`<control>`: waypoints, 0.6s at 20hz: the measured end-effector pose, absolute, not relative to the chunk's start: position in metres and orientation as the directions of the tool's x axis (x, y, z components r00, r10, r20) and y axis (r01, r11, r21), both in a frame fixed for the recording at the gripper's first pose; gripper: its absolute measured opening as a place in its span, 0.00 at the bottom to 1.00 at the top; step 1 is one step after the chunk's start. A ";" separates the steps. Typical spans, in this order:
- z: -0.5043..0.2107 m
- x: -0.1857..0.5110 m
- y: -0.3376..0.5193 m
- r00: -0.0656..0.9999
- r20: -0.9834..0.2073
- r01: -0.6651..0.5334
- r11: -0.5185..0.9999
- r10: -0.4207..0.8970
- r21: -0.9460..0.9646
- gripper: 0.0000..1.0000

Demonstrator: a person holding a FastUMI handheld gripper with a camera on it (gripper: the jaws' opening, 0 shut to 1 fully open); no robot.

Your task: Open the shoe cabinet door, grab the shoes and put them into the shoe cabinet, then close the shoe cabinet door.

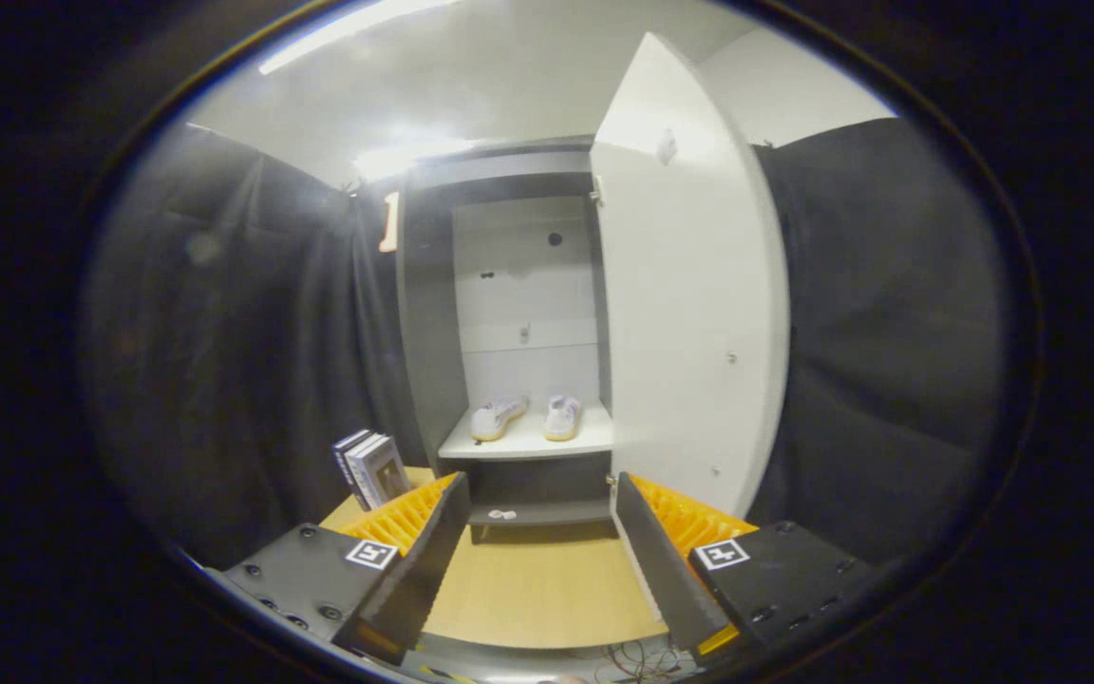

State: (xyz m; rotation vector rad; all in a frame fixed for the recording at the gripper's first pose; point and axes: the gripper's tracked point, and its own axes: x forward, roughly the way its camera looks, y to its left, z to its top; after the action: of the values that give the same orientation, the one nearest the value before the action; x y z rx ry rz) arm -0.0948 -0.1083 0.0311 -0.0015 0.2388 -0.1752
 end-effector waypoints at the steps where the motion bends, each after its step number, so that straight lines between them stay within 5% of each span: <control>1: 0.033 -0.107 -0.122 0.948 -0.245 0.203 0.979 -0.202 -0.024 0.97; 12: 0.073 -0.112 -0.315 0.922 -0.164 0.346 0.936 -0.352 -0.063 0.97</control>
State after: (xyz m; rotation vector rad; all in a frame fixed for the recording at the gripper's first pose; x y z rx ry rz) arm -0.1121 -0.3149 0.0733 -0.0328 0.1747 -0.3585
